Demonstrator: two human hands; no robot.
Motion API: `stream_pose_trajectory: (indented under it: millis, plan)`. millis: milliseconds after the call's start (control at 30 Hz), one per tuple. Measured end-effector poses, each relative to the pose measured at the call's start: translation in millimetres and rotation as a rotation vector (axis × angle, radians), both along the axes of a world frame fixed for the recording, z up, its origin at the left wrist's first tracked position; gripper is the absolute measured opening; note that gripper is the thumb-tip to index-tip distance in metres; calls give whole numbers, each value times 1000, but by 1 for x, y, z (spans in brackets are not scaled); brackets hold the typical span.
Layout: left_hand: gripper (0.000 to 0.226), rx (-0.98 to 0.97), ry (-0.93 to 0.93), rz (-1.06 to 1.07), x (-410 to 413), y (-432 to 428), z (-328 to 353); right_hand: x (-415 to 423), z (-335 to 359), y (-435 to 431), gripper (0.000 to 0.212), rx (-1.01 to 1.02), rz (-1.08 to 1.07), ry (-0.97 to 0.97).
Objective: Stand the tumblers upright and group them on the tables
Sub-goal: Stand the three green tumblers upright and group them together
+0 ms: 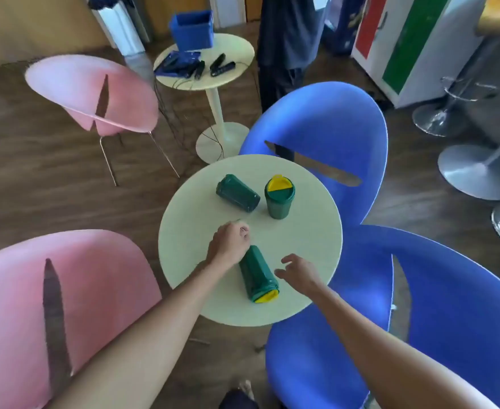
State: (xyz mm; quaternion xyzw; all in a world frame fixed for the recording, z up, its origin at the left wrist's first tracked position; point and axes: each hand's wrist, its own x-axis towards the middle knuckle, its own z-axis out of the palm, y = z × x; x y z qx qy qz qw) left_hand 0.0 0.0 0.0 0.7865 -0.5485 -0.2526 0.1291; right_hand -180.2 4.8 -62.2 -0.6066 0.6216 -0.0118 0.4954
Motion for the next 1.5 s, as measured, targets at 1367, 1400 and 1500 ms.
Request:
stream_pose_trajectory:
  millis: [1367,1400,1500]
  plan:
    - [92,94,-9,-970,44,-197,-67,97,-2,-66,76,178,-611,311]
    - [93,98,-11,-975,45,-197,-67,98,1,-77,82,185,-612,337]
    - [100,144,-2,-1008,47,-201,-66,98,8,-104,101,236,-609,367]
